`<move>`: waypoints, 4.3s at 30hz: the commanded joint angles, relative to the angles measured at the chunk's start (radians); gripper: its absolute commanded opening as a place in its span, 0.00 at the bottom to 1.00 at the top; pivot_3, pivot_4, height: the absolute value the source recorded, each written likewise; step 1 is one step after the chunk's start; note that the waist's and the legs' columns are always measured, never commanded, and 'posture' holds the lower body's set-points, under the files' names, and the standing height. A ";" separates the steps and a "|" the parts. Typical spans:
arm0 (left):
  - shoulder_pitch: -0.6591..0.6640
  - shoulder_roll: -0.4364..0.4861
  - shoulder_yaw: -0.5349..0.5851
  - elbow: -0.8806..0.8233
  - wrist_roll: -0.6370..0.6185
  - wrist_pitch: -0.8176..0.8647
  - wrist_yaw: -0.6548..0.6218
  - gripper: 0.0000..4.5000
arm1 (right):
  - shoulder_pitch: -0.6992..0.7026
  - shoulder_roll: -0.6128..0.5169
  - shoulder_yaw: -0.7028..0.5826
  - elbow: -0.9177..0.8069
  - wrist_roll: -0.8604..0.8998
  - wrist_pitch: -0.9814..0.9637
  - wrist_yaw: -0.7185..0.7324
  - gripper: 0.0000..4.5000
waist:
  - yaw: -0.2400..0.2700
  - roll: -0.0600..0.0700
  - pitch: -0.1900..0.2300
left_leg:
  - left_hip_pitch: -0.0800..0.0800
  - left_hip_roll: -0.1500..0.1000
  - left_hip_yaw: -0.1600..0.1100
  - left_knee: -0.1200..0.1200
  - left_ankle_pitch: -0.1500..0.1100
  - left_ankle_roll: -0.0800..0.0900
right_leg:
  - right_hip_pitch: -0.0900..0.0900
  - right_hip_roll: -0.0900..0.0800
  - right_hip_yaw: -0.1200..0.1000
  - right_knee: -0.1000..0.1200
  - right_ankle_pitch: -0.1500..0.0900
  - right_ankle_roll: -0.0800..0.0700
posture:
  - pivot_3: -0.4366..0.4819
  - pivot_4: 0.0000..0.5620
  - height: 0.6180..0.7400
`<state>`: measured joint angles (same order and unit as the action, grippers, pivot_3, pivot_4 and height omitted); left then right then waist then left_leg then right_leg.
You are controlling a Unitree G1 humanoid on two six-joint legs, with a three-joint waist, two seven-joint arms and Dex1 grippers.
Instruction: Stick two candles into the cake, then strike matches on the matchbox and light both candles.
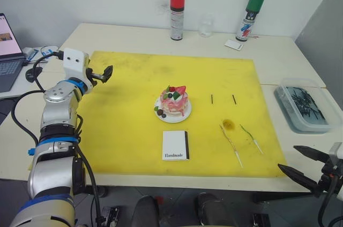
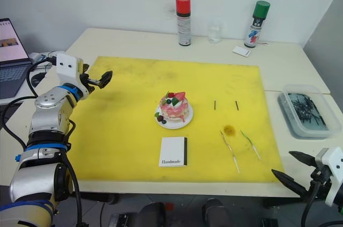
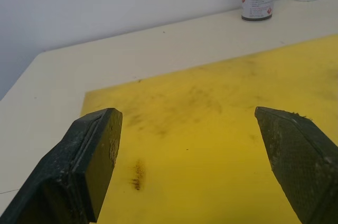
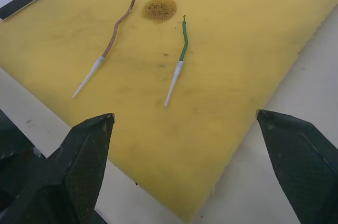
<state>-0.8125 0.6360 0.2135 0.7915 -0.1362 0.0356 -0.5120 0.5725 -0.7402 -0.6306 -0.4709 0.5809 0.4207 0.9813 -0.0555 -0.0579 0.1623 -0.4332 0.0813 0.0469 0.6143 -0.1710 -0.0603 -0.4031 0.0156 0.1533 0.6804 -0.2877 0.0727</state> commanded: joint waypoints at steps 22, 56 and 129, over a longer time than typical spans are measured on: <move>0.042 0.058 0.029 -0.136 -0.075 0.016 -0.206 0.99 | 0.009 0.002 -0.011 -0.078 -0.012 -0.002 -0.024 1.00 | -0.003 0.000 0.000 | 0.000 0.000 0.000 0.000 0.000 0.000 | 0.000 0.000 0.000 0.000 0.000 0.000 | 0.48 0.27 1.00; 0.121 -0.070 -0.578 -1.134 -0.199 0.281 -0.718 1.00 | -0.117 0.148 0.308 -0.114 -0.214 0.120 -0.404 0.15 | 0.000 0.011 -0.003 | 0.001 -0.002 -0.014 0.014 0.000 0.001 | 0.014 -0.001 -0.007 0.000 -0.007 -0.006 | 0.48 0.27 1.00; 0.251 -0.761 -0.244 -0.989 -0.673 0.725 0.150 0.00 | -0.691 0.274 0.535 -0.258 -0.095 0.134 -0.561 0.00 | -0.002 0.013 0.000 | -0.001 -0.005 -0.018 0.004 -0.002 -0.001 | 0.013 0.000 -0.008 -0.009 -0.008 -0.007 | 0.48 0.27 1.00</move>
<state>-0.5481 -0.1121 -0.0250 -0.1787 -0.8012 0.7772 -0.3606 -0.1019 -0.4623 -0.1082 -0.6865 0.4843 0.5557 0.4254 -0.0573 -0.0454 0.1626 -0.4339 0.0764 0.0292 0.6178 -0.1725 -0.0611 -0.3902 0.0153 0.1456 0.6703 -0.2961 0.0656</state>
